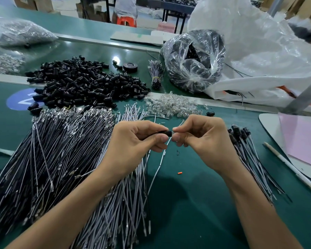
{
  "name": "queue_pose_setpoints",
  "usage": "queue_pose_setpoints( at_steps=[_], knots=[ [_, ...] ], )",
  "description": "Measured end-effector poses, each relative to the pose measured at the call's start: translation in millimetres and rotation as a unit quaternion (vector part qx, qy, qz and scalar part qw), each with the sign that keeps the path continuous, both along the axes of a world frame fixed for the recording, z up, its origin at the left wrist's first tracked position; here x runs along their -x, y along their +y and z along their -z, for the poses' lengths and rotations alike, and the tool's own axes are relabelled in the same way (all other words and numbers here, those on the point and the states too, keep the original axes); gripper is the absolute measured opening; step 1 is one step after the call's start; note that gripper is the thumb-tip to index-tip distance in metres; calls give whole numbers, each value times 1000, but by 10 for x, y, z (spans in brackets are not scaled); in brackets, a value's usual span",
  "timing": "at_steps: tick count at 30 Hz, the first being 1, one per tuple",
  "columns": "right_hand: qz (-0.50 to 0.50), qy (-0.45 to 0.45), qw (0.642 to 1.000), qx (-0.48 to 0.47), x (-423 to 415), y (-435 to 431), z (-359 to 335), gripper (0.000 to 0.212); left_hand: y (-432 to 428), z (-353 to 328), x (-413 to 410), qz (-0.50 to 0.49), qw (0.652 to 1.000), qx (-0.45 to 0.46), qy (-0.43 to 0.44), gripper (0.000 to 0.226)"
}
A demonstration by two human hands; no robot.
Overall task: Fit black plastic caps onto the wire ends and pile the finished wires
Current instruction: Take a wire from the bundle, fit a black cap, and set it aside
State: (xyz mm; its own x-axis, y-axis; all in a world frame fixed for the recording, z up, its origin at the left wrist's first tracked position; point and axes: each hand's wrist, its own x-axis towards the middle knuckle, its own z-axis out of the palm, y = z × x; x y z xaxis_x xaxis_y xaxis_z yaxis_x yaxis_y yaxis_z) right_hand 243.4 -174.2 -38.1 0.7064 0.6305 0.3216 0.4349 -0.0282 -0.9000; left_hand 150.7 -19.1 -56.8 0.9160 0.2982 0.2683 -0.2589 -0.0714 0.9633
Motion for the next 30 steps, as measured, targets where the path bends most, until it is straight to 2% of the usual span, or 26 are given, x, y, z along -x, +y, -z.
queue_pose_setpoints(
  at_steps=[6,11,19,23,26,28,30],
  knots=[
    [-22,57,998,-16,-13,-16,12,29,-6,-1,16,11,1000,-6,-5,12],
    [-26,69,997,-21,10,8,26,30,-15,5,3,16,999,-25,-13,22],
    [-36,94,995,-25,0,-15,19,26,-14,-26,26,51,999,6,5,15],
    [-40,104,988,-103,38,35,5,9,-58,-100,16,39,997,61,-14,13],
    [-75,121,980,-136,74,80,20,18,-80,-151,15,47,991,119,-30,15],
    [-76,109,982,-135,89,88,6,16,-81,-155,31,71,988,136,-20,18],
    [-81,158,967,-181,75,67,-61,12,-70,-158,43,100,985,143,0,26]
  ],
)
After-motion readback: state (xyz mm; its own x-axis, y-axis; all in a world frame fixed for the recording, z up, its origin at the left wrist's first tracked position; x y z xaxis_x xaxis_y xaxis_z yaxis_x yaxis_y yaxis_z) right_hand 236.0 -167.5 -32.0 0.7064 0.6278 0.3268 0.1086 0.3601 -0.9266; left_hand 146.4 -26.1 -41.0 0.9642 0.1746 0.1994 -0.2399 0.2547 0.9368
